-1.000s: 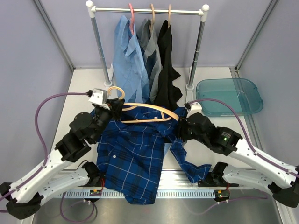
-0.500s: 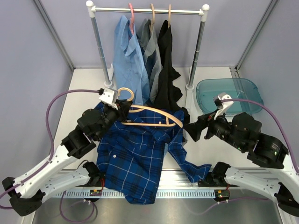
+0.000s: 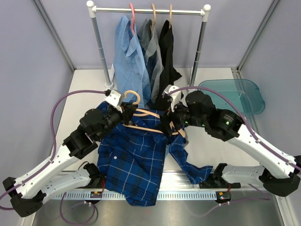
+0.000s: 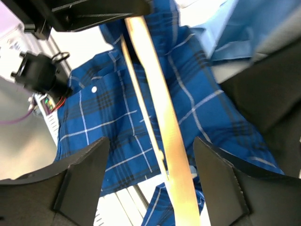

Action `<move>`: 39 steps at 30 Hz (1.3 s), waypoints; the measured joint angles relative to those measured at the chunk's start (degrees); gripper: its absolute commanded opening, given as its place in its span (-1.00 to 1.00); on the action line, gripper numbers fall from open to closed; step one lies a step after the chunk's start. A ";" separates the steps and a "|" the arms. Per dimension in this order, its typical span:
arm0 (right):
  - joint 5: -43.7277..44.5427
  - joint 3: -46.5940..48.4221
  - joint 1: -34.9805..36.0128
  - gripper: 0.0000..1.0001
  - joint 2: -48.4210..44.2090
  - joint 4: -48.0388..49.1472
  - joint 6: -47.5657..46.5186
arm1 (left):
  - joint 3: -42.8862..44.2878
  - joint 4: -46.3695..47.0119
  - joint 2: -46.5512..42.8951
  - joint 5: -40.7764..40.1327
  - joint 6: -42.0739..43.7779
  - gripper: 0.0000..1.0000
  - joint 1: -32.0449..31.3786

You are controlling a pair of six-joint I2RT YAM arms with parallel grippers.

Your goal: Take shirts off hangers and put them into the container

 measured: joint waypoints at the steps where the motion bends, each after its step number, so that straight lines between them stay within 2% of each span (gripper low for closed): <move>1: -0.87 0.28 0.00 0.52 0.63 0.02 -0.48 | 0.22 0.00 0.00 0.15 0.07 -1.00 0.00; 7: -3.93 0.90 0.00 0.15 2.21 0.37 -2.89 | 1.01 0.13 -0.04 1.44 0.42 -1.00 0.00; 8: -4.04 0.90 0.00 -0.03 2.32 0.46 -3.13 | 1.01 0.11 -0.07 1.73 0.50 -1.00 0.00; 11: -4.22 0.92 0.00 -0.39 2.75 0.52 -3.82 | 1.01 0.11 -0.17 2.36 0.87 -1.00 0.00; 12: -4.24 0.92 0.00 -0.65 2.93 0.50 -4.00 | 1.01 0.04 -0.26 2.43 1.09 -1.00 0.00; 13: -4.09 0.92 0.00 -0.76 3.08 0.48 -4.04 | 1.01 -0.04 -0.39 2.49 1.27 -1.00 0.00; 14: -4.00 0.92 -0.09 -0.96 3.19 0.52 -3.74 | 1.01 -0.04 -0.55 2.51 1.49 -0.98 0.00; 15: -4.02 0.92 -0.11 -1.00 3.19 0.72 -3.93 | 1.01 -0.04 -0.63 2.49 1.62 -0.87 0.00; 17: -4.00 0.92 -0.09 -1.00 3.15 0.94 -4.00 | 1.01 -0.02 -0.83 2.45 1.64 -0.60 0.00; 18: -4.02 0.92 -0.09 -1.00 3.08 1.05 -4.00 | 1.01 -0.04 -0.96 2.40 1.66 -0.06 0.00; 20: -3.98 0.87 -0.09 -1.00 2.84 1.18 -3.93 | 0.96 0.04 -1.18 2.34 1.70 0.48 0.02; 22: -3.93 0.50 -0.09 -1.00 2.27 1.09 -3.87 | 0.94 0.24 -1.81 2.29 1.68 0.85 0.02; 23: -3.91 0.11 -0.09 -1.00 1.79 1.09 -3.80 | 0.94 0.24 -2.25 2.12 1.79 0.94 0.02; 33: -1.88 -5.95 -0.09 -1.00 -4.96 -0.17 -2.62 | 0.94 -0.46 -6.71 -0.63 0.85 0.98 0.02; 39: 0.83 -8.59 -0.09 -1.00 -7.74 -2.01 -1.29 | 0.94 -5.73 -9.57 -10.16 -2.01 0.98 0.02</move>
